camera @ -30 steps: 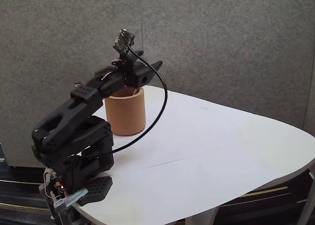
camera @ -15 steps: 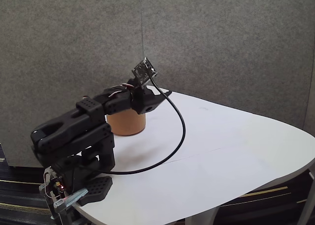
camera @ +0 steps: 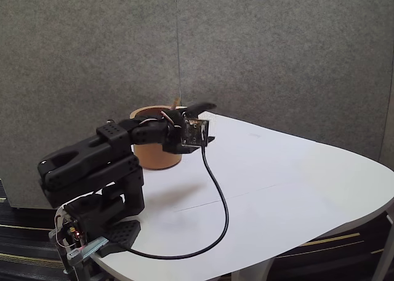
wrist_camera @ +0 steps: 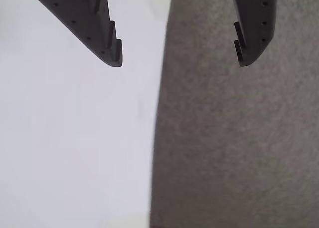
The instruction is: Grab the pen and put it in the pen holder.
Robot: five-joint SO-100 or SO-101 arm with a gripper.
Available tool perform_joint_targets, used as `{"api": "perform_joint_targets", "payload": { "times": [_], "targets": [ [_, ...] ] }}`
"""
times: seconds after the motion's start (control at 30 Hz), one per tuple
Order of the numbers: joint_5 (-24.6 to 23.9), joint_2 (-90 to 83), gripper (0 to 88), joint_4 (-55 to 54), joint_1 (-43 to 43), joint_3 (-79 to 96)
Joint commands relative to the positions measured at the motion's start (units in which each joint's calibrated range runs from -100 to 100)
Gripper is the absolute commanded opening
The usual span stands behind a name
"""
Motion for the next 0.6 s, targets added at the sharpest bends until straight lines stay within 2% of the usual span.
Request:
{"api": "perform_joint_targets", "payload": {
  "times": [0.0,0.17,0.4,0.57],
  "targets": [
    [-3.6,-0.2,32.2,13.3,0.3,0.1],
    [-6.9,-0.2,32.2,25.3,0.3,0.1],
    [-12.6,-0.2,32.2,35.5,1.9,0.1],
    [-13.5,-0.2,32.2,36.9,1.9,0.1]
  ]
}}
